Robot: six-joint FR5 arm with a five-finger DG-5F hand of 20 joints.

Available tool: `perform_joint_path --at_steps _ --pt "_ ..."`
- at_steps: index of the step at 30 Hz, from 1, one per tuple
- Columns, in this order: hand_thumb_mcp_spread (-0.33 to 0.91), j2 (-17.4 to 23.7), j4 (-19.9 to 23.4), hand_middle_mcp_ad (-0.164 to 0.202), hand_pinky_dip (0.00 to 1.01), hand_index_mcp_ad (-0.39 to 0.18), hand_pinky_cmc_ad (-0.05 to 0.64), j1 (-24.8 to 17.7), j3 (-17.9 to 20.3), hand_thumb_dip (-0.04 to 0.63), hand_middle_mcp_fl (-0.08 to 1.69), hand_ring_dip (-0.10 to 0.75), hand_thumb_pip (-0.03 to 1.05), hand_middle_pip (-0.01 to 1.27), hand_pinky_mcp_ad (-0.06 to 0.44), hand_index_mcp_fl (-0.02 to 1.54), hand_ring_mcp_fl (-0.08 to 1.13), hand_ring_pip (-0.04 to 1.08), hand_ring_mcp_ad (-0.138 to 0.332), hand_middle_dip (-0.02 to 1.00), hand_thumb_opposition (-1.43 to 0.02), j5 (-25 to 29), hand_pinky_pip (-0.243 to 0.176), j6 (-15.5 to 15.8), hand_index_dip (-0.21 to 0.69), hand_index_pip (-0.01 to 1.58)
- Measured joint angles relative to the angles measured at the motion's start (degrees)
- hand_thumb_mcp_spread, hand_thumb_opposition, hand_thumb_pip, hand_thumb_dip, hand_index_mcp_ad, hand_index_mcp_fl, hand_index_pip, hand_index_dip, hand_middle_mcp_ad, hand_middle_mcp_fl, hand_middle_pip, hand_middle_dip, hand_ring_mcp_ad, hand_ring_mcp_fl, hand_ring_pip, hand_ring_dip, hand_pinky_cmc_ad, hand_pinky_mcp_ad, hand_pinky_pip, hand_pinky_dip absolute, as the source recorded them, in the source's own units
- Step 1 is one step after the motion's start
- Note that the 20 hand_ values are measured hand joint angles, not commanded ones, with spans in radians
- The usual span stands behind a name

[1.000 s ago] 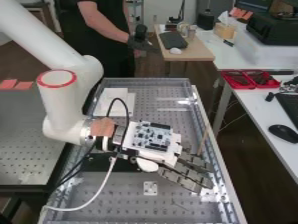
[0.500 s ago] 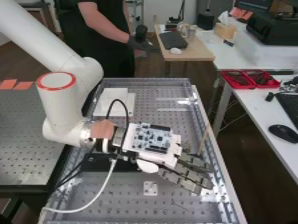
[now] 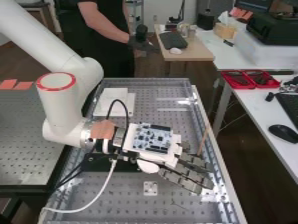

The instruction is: Grab the drill bit and place it in the clear container

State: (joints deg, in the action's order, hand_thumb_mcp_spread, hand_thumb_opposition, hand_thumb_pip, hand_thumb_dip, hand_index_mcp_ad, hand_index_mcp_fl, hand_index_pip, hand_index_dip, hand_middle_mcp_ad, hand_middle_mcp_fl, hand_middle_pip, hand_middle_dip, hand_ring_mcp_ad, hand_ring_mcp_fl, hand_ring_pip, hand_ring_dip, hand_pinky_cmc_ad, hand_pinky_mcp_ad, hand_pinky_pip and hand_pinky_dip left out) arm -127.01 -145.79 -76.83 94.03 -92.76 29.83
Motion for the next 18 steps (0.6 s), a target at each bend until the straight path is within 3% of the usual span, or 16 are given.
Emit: perform_joint_path --at_steps 14,18 --pt "0.43 -0.35 -0.11 0.093 0.18 -0.133 0.171 0.12 -0.56 0.253 0.13 -0.047 0.65 0.13 0.175 0.47 0.03 0.09 0.244 0.15 -0.93 -0.58 -0.129 0.70 0.033 1.31" --pt "0.47 -0.35 0.32 0.089 0.18 -0.138 0.173 0.11 -0.46 0.253 0.14 -0.047 0.62 0.13 0.175 0.55 0.03 0.09 0.248 0.15 -0.94 -0.05 -0.129 0.73 0.017 1.37"
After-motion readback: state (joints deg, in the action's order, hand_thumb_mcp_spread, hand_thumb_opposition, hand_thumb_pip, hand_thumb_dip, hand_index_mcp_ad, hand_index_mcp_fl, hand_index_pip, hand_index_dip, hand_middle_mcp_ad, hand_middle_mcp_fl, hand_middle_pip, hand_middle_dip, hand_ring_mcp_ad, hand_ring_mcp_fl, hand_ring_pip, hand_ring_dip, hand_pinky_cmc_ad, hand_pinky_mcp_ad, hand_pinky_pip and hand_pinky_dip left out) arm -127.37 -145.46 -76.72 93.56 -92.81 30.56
